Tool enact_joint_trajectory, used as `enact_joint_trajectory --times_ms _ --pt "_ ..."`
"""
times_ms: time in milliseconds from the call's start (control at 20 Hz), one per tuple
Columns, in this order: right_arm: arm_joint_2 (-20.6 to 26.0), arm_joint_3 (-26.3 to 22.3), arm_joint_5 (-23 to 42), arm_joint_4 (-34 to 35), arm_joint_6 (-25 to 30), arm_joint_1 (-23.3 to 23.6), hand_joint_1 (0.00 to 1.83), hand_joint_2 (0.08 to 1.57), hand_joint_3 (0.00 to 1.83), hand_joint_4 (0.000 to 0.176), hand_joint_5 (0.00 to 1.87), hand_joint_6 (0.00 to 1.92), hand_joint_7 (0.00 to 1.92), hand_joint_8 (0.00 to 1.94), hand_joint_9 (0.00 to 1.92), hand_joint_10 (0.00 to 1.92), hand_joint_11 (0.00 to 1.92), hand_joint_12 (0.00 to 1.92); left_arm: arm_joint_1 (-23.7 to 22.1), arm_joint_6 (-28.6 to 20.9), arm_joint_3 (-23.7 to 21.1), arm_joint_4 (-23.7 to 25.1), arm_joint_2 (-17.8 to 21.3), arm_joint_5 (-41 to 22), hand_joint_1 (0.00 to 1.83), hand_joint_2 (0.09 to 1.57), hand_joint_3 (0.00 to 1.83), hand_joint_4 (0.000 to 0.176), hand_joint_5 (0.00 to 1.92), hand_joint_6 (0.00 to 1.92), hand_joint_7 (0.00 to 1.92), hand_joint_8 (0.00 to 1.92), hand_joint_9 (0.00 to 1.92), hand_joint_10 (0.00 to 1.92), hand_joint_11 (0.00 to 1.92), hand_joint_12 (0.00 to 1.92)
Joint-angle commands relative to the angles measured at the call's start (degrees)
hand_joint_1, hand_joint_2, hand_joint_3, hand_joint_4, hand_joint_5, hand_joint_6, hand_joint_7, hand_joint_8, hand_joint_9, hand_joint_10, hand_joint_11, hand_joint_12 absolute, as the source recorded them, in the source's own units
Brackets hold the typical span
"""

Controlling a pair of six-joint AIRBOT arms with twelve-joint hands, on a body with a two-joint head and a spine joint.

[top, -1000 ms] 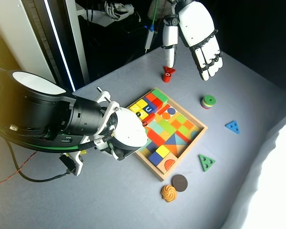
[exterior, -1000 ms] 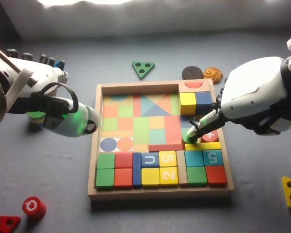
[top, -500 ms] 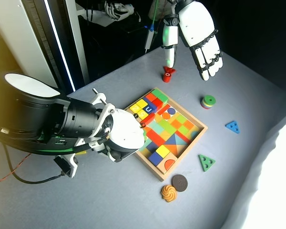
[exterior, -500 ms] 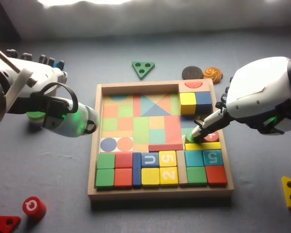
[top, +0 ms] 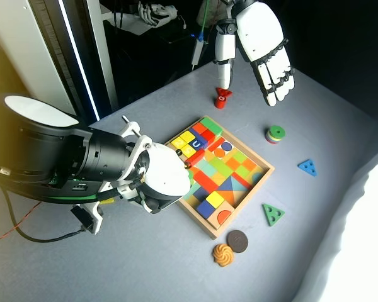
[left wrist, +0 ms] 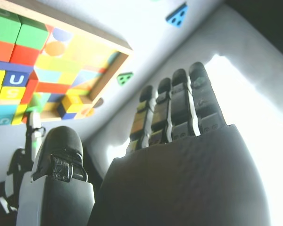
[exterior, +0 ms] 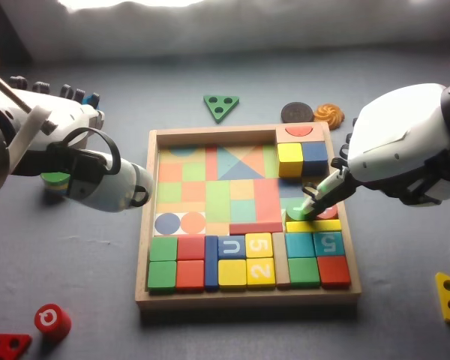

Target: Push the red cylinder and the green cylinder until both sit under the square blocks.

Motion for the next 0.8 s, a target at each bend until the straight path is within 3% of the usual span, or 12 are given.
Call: enact_joint_trajectory --times_ms 0,300,400,500,650,750 --pt "0.8 -0.4 -1.3 1.4 0.4 1.0 1.8 0.95 0.57 0.0 0.38 0.01 1.6 1.94 1.72 1.92 1.8 1.92 -0.4 0.2 -0.2 4.7 0.6 -0.1 0.0 1.27 0.0 0.0 0.0 0.0 0.0 0.0 0.0 0.0 0.0 0.0" --pt "1.4 -0.6 -3.9 1.5 4.9 3.8 1.81 0.96 0.56 0.0 0.35 0.0 1.6 1.94 1.72 1.92 1.81 1.92 -0.4 0.2 -0.2 4.7 0.6 -0.1 0.0 1.27 0.0 0.0 0.0 0.0 0.0 0.0 0.0 0.0 0.0 0.0" --pt "3.8 -1.6 -5.7 8.3 4.7 4.2 1.8 0.96 0.54 0.0 0.36 0.0 1.61 1.94 1.73 1.92 1.82 1.92 -0.4 0.3 -0.2 4.7 0.6 -0.1 0.0 1.27 0.0 0.0 0.02 0.01 0.02 0.01 0.01 0.0 0.0 0.0" --pt "7.5 -4.7 -10.4 14.9 1.0 3.8 1.82 0.96 0.54 0.0 0.41 0.02 1.63 1.94 1.74 1.92 1.83 1.92 -0.3 0.5 -0.2 4.9 0.6 0.1 0.0 1.27 0.0 0.0 0.0 0.0 0.0 0.0 0.0 0.0 0.0 0.0" --pt "13.0 -9.9 -15.5 32.4 -18.8 1.4 1.81 0.97 0.54 0.0 0.36 0.0 1.63 1.94 1.73 1.92 1.8 1.92 -0.3 0.5 -0.2 5.1 0.7 0.3 0.0 1.27 0.0 0.0 0.02 0.01 0.02 0.01 0.01 0.0 0.01 0.0" --pt "15.8 -11.1 -16.9 38.5 -23.1 0.2 1.77 0.98 0.53 0.0 0.35 0.0 1.61 1.94 1.72 1.92 1.79 1.92 -0.3 0.3 -0.2 5.1 0.7 0.3 0.0 1.27 0.0 0.0 0.03 0.01 0.02 0.01 0.01 0.0 0.0 0.0"
